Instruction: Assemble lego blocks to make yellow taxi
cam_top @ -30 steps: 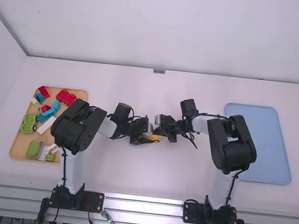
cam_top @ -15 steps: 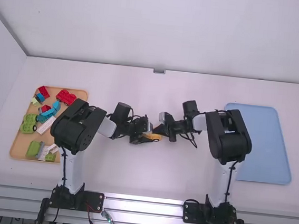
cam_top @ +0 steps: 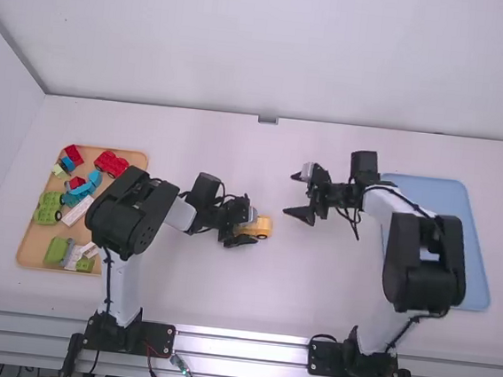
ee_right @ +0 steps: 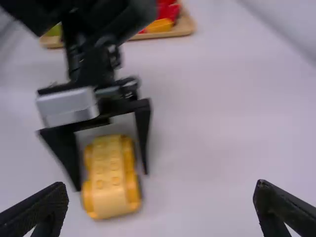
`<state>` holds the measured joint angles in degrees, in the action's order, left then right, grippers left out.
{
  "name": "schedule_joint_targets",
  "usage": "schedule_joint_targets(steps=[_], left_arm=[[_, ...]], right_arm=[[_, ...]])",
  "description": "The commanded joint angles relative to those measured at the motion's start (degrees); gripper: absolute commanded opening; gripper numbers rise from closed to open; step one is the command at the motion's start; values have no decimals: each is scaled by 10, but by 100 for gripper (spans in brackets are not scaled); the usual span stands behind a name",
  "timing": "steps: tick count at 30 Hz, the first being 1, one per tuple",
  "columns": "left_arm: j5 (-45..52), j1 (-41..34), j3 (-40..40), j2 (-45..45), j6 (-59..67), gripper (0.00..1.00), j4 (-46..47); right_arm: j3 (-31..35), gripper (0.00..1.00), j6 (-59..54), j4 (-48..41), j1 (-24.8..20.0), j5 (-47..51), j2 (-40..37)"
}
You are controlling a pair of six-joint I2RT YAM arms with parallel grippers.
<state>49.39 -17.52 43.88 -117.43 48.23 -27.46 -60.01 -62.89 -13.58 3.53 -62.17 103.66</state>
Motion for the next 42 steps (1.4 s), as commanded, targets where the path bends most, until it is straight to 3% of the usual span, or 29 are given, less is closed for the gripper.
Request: schedule_joint_targets(steps=[1, 4, 10, 17, 22, 24, 31, 37, 42], left_arm=[[-8, -5, 12, -13, 7, 99, 21], [-11, 1, 28, -1, 7, 99, 61], [-17, 44, 81, 58, 14, 99, 231], [-108, 101, 183, 126, 3, 99, 492], [-234, 128, 295, 143, -107, 99, 639], [-274, 131, 318, 143, -138, 99, 654], [-557, 131, 421, 143, -422, 99, 663], [-764, 142, 469, 143, -605, 99, 692], [-746, 174, 469, 143, -608, 99, 695]], right_arm=[[-3, 99, 61, -7, -5, 65, -31], [5, 99, 61, -7, -9, 74, -40], [8, 99, 61, -4, 0, 70, -40], [8, 99, 62, 27, 26, 100, -40], [8, 99, 61, 53, 51, 131, -40], [8, 99, 61, 60, 57, 137, -40], [8, 99, 72, 94, 84, 165, -40], [8, 99, 168, 144, 89, 219, -40], [8, 99, 203, 153, 89, 230, -40]])
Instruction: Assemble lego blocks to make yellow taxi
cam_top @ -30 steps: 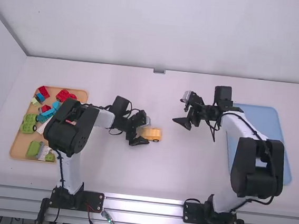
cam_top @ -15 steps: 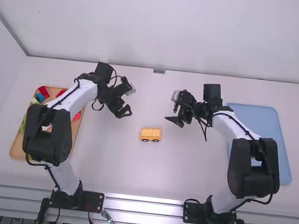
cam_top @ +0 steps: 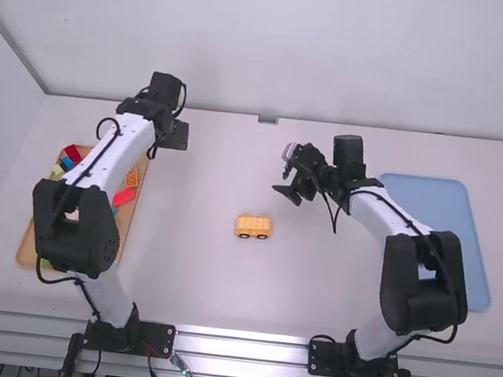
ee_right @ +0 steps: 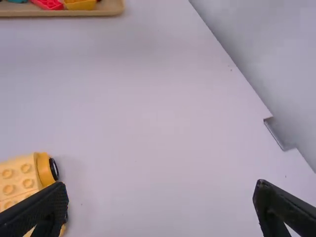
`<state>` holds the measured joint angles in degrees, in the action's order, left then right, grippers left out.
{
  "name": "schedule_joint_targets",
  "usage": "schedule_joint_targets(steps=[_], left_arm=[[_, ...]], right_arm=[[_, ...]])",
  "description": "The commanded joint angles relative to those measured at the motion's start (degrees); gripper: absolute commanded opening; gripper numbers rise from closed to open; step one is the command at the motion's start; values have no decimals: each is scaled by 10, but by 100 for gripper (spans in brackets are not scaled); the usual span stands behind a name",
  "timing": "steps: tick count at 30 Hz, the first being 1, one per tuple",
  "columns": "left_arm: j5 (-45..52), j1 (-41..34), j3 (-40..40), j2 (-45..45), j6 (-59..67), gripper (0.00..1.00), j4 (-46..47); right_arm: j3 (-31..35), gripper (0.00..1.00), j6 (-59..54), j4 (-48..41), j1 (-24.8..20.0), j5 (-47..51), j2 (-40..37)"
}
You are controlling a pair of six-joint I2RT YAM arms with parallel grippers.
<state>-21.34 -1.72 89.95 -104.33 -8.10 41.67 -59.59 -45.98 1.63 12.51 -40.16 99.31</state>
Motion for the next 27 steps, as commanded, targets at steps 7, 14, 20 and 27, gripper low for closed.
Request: schedule_joint_targets(steps=[7, 14, 20, 27], left_arm=[[127, 137, 7, -3, -22, 99, 31], [219, 198, 1, -43, 52, 86, 48], [208, 196, -14, -70, 49, 82, 39], [205, 197, -53, -90, 24, 68, 3]], right_arm=[[4, 99, 49, -3, -1, 10, 3], [4, 99, 72, -4, -1, 10, 3], [4, 99, 72, -5, 0, 10, 3], [4, 99, 72, -5, 0, 10, 3]])
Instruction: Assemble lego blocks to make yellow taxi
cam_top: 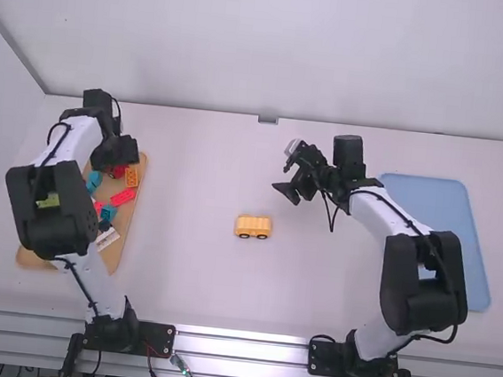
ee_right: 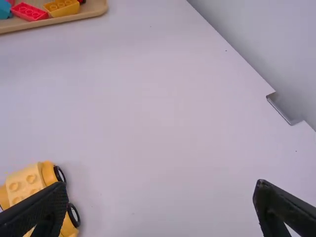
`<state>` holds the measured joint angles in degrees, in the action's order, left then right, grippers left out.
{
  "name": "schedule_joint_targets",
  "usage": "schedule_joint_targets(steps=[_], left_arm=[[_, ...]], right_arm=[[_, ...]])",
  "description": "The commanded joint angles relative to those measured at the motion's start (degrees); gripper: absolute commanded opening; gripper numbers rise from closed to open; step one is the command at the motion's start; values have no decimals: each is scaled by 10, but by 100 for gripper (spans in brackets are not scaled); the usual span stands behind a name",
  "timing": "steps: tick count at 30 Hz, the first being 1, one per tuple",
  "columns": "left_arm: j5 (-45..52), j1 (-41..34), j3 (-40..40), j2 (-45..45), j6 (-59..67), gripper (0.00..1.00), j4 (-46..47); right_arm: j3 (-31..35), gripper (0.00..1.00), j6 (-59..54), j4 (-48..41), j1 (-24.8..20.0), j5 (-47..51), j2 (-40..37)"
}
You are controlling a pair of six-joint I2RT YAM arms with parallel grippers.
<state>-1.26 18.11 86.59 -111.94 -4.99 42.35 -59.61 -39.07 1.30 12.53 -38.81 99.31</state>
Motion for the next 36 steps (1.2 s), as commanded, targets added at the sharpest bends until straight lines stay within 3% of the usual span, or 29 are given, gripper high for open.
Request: schedule_joint_targets(steps=[1, 17, 22, 36], left_arm=[[4, -1, -26, -15, -7, 67, -12], [28, -10, -92, -15, -5, 54, -86], [28, -9, -114, -15, 8, 44, -119], [13, -6, -146, -15, 10, 47, -177]], right_arm=[[4, 99, 3, -2, -1, -3, 3], [4, 99, 1, -17, -6, 3, 3], [4, 99, 1, -19, -7, 3, 3], [4, 99, 1, -32, -14, 3, 3]])
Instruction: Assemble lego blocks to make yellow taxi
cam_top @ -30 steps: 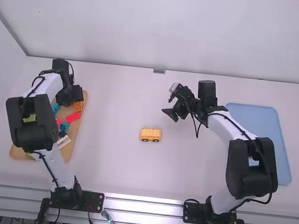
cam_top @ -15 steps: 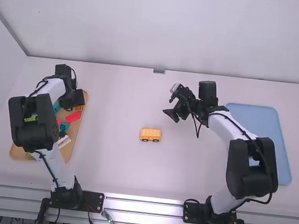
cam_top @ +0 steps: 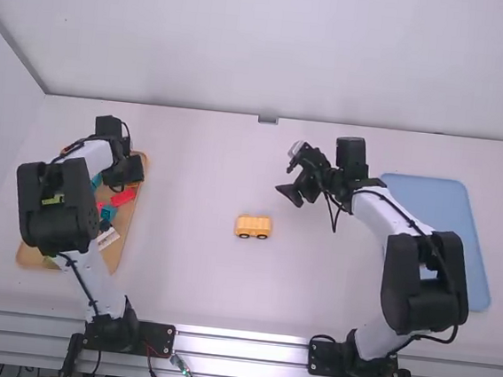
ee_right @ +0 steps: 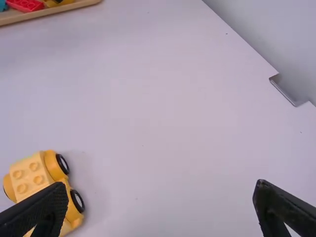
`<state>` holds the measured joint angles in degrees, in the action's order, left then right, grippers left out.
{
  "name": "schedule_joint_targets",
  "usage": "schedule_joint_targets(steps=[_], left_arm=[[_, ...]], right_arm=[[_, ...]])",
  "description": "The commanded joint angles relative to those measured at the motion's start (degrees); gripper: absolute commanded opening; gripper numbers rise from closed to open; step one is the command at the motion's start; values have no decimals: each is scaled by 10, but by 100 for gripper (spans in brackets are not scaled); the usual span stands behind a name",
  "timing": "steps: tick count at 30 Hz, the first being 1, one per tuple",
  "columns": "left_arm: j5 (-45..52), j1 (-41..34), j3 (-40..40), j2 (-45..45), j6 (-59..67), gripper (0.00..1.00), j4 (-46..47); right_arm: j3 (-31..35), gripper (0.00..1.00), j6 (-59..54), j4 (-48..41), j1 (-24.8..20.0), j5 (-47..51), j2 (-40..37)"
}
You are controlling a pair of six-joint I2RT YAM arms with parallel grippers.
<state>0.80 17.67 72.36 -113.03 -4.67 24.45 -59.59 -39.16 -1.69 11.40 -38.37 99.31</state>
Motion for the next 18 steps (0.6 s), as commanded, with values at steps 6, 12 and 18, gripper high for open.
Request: schedule_joint_targets(steps=[6, 12, 18], left_arm=[[-16, -1, -12, -4, 6, 42, -6], [-17, -1, -33, -4, 8, 49, -35], [-19, 0, -51, -4, 17, 47, -60]], right_arm=[[4, 99, 2, -5, -2, -1, 3], [4, 99, 2, -7, -2, -1, 3], [4, 99, 2, -7, -2, -1, 3]])
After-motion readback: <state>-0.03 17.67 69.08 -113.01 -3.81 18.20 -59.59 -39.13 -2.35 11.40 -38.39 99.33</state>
